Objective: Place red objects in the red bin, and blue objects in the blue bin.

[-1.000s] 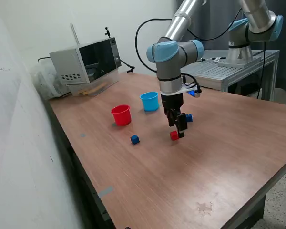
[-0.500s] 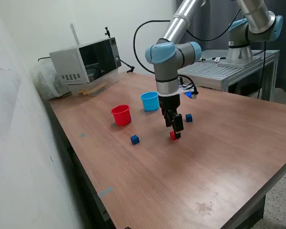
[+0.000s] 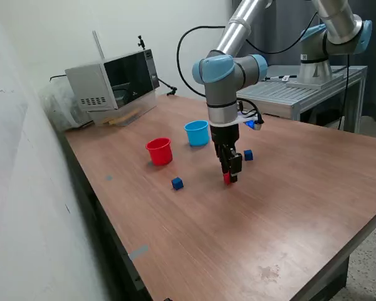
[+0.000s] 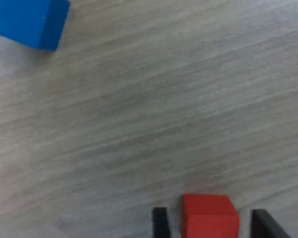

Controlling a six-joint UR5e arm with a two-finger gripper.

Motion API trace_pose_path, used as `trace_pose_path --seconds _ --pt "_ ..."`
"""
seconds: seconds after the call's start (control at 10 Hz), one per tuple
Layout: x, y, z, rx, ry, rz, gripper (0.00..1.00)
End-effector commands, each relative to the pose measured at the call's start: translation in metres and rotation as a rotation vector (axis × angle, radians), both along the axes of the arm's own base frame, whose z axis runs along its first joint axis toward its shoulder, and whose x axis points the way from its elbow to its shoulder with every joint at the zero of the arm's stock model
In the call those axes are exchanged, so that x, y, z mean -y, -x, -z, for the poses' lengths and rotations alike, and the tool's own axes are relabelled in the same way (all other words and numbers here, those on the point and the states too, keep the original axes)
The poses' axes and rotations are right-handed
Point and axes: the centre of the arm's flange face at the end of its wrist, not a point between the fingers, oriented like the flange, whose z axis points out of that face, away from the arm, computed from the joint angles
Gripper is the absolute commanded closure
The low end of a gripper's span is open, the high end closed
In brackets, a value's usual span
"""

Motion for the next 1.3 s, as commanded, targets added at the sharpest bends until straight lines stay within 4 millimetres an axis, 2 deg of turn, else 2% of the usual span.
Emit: trace_pose_path --seconds 0.0,0.1,0.2,0.3,0.5,0.7,0.8,0.9,1.0,1.1,1.2 --pt "-0.002 0.001 -0.002 -0.005 -0.009 0.000 1.00" --pt "0.000 0.001 -0.002 -0.005 -0.010 -0.017 1.00" --pt "-0.001 0.003 -0.010 -0.018 -0.010 -0.038 1.00" --pt "-0.006 0.006 -0.033 -0.048 -0.008 -0.047 1.00" --pt "-0.022 0.006 -0.101 -0.124 -0.007 -0.037 1.00" --pt "-0.071 0.011 -0.155 -0.191 -0.019 0.006 1.00" --pt "-0.094 0.012 -0.169 -0.194 -0.024 0.020 1.00" --pt "-0.127 0.016 -0.180 -0.198 -0.032 0.046 1.00" --pt "-0.173 0.021 -0.185 -0.205 -0.042 0.084 1.00" --pt "-0.202 0.023 -0.185 -0.205 -0.048 0.112 1.00" --pt "-0.224 0.023 -0.183 -0.201 -0.053 0.123 1.00"
